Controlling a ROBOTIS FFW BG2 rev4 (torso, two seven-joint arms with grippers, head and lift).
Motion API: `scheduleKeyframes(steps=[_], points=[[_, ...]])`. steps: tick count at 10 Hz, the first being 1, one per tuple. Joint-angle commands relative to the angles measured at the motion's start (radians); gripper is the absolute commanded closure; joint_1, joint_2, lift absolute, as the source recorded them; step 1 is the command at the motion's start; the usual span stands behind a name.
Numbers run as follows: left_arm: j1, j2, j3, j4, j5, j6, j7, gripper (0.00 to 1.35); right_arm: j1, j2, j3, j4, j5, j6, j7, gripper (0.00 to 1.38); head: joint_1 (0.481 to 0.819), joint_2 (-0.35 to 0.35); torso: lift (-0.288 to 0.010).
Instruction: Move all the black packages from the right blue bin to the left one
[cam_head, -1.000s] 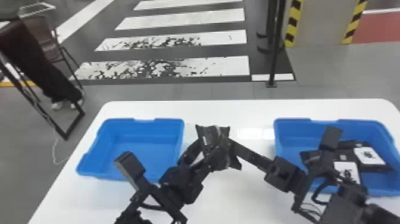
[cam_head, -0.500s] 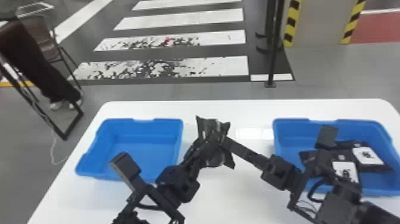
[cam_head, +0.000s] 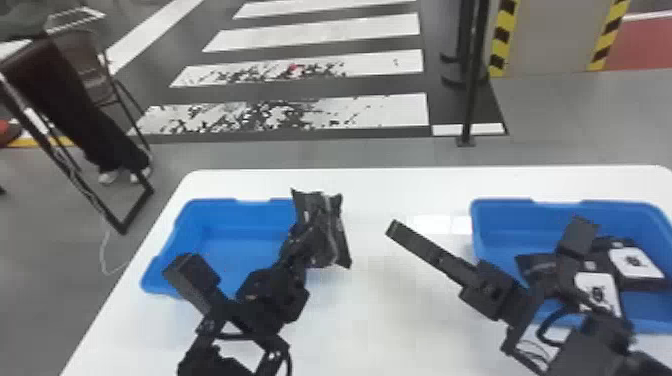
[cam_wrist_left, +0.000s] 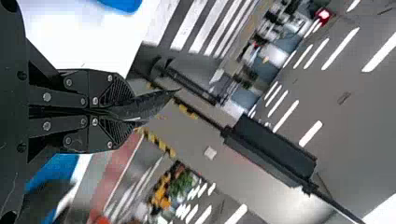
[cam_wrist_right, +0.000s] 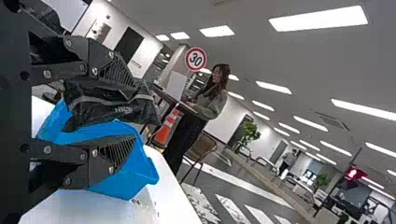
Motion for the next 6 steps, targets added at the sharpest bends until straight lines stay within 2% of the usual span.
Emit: scheduleKeyframes(steps=[1, 2, 3, 4, 5, 6], points=[[-0.054, -0.027, 0.125, 0.096, -0.290, -0.090, 0.051, 1.22, 0.012, 0.001, -0.013, -0.004, 0.008, -0.005, 0.000, 0.10, 0.695, 0.239, -0.132], [-0.096, -0.030, 0.185, 0.130, -0.478, -0.105, 0.091, 1.22, 0.015, 0.001, -0.031, -0.014, 0.044, -0.005, 0.000, 0.13, 0.695, 0.297, -0.132], [-0.128, -0.028, 0.213, 0.169, -0.551, -0.109, 0.093, 1.22, 0.020, 0.005, -0.067, -0.031, 0.116, -0.005, 0.000, 0.13, 0.695, 0.350, -0.132], [-0.133, -0.027, 0.219, 0.182, -0.531, -0.095, 0.096, 0.87, 0.037, 0.013, -0.132, -0.075, 0.242, -0.005, -0.002, 0.13, 0.695, 0.350, -0.132], [-0.121, -0.027, 0.209, 0.182, -0.485, -0.124, 0.080, 0.31, 0.056, 0.019, -0.210, -0.141, 0.381, 0.056, -0.012, 0.13, 0.695, 0.350, -0.132], [-0.108, -0.024, 0.187, 0.182, -0.470, -0.195, 0.064, 0.00, 0.086, 0.022, -0.296, -0.249, 0.545, 0.149, -0.034, 0.13, 0.695, 0.350, -0.132]])
